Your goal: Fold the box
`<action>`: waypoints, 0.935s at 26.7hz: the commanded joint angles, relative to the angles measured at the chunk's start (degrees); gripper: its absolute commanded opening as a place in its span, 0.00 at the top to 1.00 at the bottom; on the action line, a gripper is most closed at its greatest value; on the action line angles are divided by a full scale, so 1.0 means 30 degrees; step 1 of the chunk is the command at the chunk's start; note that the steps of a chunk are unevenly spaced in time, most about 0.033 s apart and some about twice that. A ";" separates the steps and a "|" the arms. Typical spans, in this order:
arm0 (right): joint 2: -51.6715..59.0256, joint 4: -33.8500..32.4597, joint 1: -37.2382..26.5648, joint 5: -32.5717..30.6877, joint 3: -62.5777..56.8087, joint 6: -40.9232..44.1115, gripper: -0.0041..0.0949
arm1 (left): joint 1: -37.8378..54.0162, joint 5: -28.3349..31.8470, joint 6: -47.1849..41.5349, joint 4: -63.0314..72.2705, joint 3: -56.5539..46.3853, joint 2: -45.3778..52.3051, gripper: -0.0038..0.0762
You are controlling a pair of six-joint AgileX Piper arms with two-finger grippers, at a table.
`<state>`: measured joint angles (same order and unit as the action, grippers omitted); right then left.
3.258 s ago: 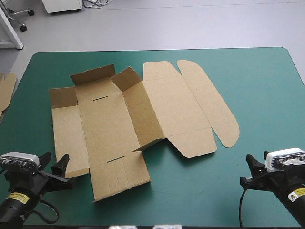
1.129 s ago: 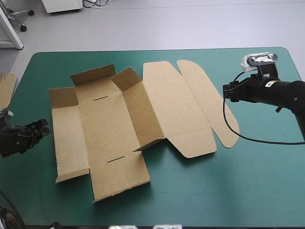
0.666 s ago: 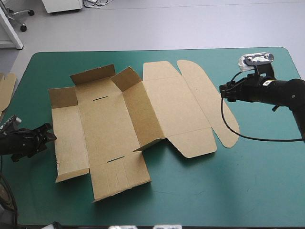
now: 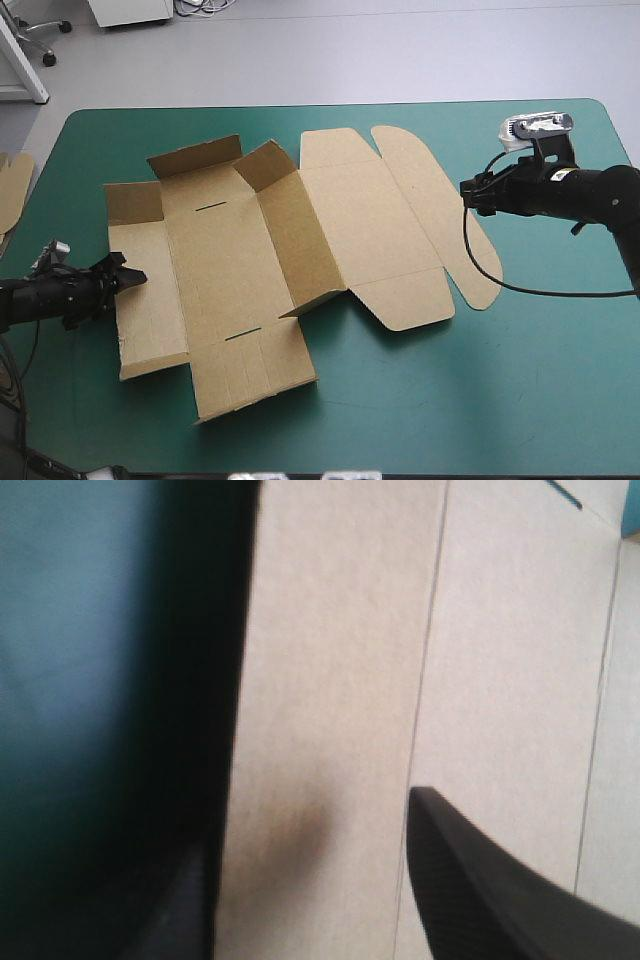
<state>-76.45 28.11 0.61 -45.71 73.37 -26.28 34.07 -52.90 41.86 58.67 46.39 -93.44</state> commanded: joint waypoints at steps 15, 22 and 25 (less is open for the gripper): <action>0.0531 0.0435 -0.0075 0.0689 0.0678 -0.0178 0.35 | -0.2251 0.0261 0.2839 0.2388 -0.0819 0.0421 0.77; 0.0531 0.0509 -0.0075 0.0551 0.0678 -0.0178 0.36 | -0.2931 0.1015 0.3915 0.4237 -0.0772 0.0421 0.86; 0.0531 0.0509 -0.0075 0.0551 0.0678 -0.0123 0.36 | -0.2931 0.0432 0.5341 0.4193 -0.0562 0.0421 0.97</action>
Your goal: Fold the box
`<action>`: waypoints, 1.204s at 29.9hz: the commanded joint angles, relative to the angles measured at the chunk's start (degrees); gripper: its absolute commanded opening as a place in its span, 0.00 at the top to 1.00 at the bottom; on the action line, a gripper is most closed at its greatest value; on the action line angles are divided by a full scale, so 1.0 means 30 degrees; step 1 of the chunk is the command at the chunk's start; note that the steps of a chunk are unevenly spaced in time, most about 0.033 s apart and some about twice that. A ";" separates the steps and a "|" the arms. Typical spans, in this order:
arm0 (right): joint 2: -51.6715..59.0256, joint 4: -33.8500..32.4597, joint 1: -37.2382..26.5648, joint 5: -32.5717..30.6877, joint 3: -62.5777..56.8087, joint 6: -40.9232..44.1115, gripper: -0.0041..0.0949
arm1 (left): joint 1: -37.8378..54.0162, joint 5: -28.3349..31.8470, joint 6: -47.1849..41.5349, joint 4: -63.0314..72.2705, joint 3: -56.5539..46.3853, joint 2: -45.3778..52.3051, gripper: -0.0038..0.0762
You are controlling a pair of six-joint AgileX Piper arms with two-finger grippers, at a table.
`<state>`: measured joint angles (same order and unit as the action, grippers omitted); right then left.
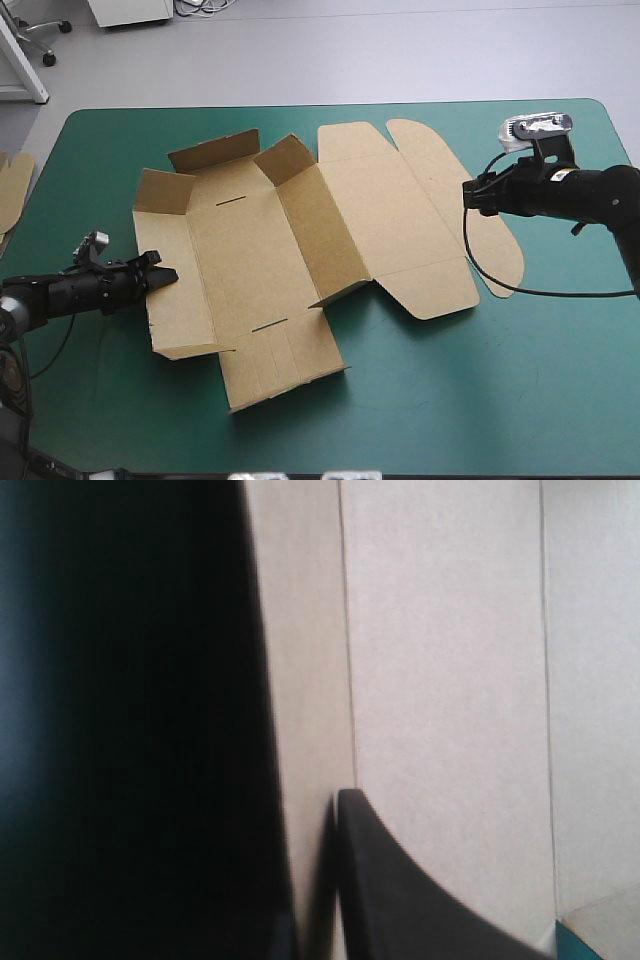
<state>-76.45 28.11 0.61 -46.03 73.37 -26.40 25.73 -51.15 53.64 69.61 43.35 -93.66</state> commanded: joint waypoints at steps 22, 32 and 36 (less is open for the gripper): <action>0.0531 0.0484 -0.0075 -0.1132 0.2301 -0.0048 0.38 | -0.3445 -0.4349 0.1847 -0.7940 1.0827 -0.1373 0.97; 0.0531 0.0200 -0.0075 -0.1241 0.2388 0.0003 0.38 | -0.6575 -0.5514 0.3399 -1.2561 1.8042 -0.3959 0.97; 0.0531 0.0042 -0.0075 -0.1159 0.2388 0.0003 0.38 | -0.7930 -0.4533 0.5027 -1.3209 2.0662 -0.4747 0.97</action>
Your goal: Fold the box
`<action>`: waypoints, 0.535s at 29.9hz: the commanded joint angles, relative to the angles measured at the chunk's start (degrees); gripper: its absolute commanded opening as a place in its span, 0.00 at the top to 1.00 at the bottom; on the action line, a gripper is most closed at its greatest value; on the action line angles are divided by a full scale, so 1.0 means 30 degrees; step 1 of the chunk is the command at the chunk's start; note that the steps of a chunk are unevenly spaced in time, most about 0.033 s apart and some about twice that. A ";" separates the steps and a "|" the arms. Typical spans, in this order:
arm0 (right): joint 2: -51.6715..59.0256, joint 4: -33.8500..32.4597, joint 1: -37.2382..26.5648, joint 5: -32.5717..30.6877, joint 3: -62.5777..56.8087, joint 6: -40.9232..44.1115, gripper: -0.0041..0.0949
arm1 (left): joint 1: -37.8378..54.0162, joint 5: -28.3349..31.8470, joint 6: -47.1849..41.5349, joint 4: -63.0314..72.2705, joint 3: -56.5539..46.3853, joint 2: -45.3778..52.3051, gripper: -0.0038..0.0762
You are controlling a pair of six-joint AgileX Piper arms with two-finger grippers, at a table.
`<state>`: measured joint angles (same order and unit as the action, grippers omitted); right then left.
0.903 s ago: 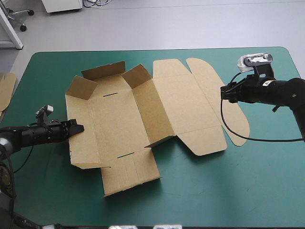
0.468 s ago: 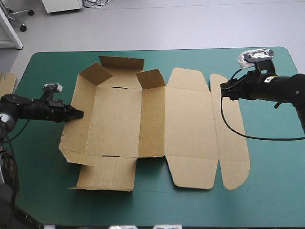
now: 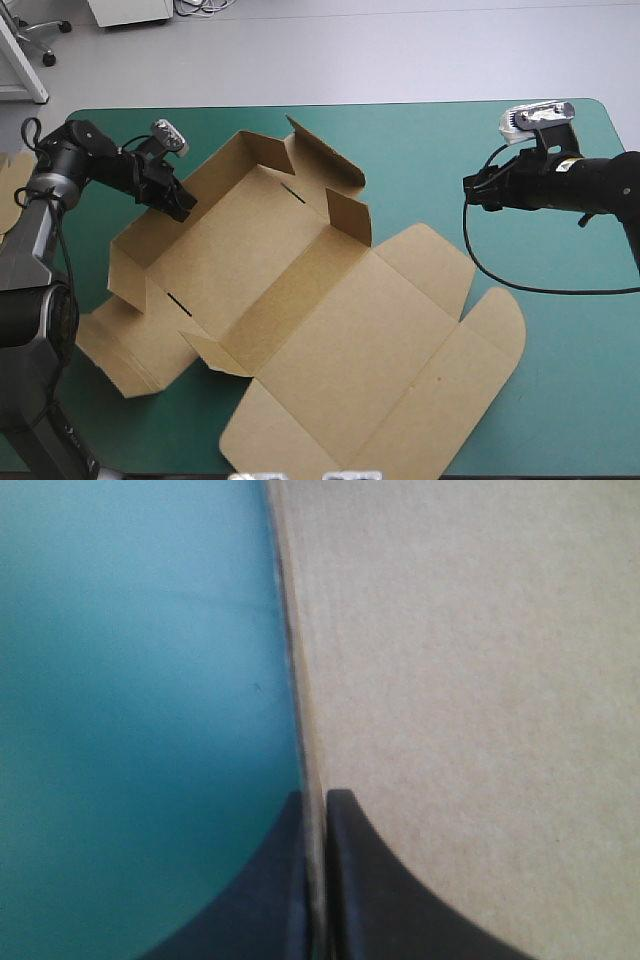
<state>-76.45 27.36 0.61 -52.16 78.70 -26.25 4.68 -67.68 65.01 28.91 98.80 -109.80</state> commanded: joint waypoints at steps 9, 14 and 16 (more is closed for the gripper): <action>0.1328 -0.1709 -0.1542 0.1703 0.0613 0.2029 0.38 | -0.4917 0.8359 0.1390 -0.2926 0.4793 0.0129 0.97; 0.1853 -0.1900 -0.3500 0.1627 0.0613 0.2493 0.39 | -0.6908 1.0171 0.4365 -0.3610 0.4793 0.0129 0.97; 0.1885 -0.1951 -0.3878 0.1337 0.0613 0.2493 0.41 | -0.7557 1.1094 0.5588 -0.3610 0.4793 0.0129 0.97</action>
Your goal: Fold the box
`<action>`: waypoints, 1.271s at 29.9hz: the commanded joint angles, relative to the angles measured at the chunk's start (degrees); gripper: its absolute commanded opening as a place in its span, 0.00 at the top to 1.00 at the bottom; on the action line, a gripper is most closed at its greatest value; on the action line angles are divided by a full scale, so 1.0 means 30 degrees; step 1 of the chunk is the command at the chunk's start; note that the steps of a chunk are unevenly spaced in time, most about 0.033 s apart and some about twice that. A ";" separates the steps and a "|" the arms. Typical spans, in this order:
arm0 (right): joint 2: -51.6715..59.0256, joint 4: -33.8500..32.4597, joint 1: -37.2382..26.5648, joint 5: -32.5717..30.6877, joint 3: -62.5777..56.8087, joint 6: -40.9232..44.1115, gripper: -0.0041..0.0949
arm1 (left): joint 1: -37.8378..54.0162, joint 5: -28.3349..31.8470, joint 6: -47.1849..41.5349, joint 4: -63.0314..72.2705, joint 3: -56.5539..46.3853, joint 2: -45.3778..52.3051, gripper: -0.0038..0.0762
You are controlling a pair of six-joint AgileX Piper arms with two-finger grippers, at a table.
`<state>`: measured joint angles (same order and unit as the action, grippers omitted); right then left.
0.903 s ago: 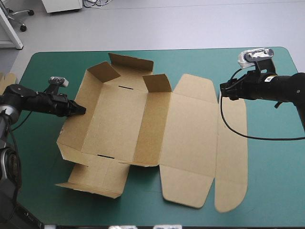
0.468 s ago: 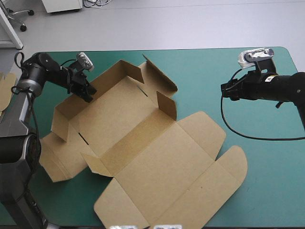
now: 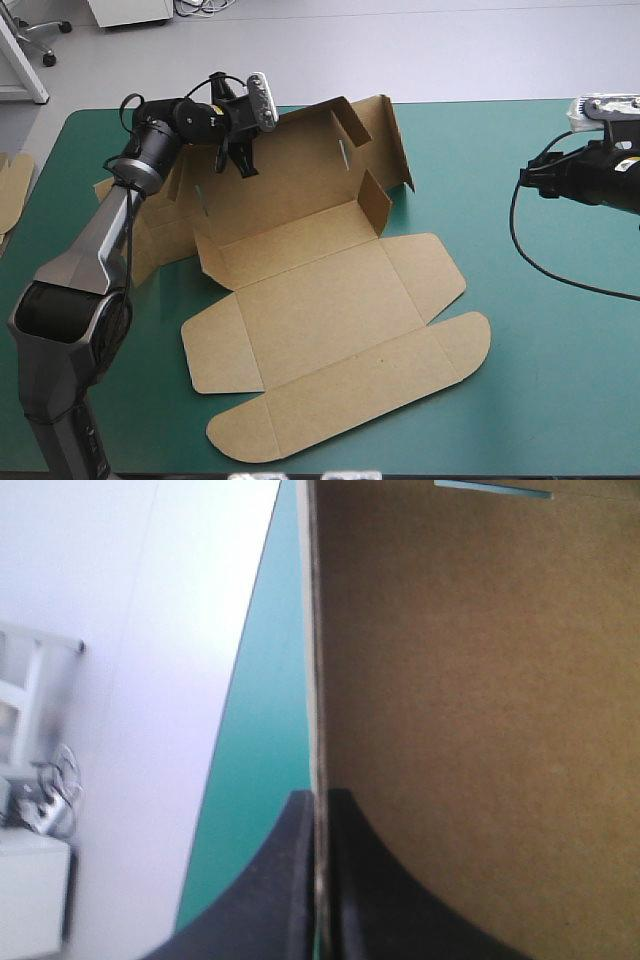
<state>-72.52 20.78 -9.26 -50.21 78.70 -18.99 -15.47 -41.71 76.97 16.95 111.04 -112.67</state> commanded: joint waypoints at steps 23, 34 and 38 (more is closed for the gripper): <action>0.1414 -0.2748 -0.0835 -0.1471 -0.0195 0.2775 0.43 | -0.1932 0.1486 1.2102 0.9266 0.0436 0.1125 0.97; -0.1876 0.0740 -0.0835 0.1781 -0.0339 0.1239 0.43 | -0.2403 0.6102 1.0899 0.7654 -0.4468 0.3534 0.97; -0.3642 0.3376 -0.0835 0.2357 0.0136 -0.0448 0.43 | -0.2449 0.6687 1.0974 0.7796 -0.6182 0.4547 0.97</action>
<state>-82.30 24.93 -11.42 -47.05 76.54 -16.93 -22.45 -25.72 110.87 37.89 94.15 -104.12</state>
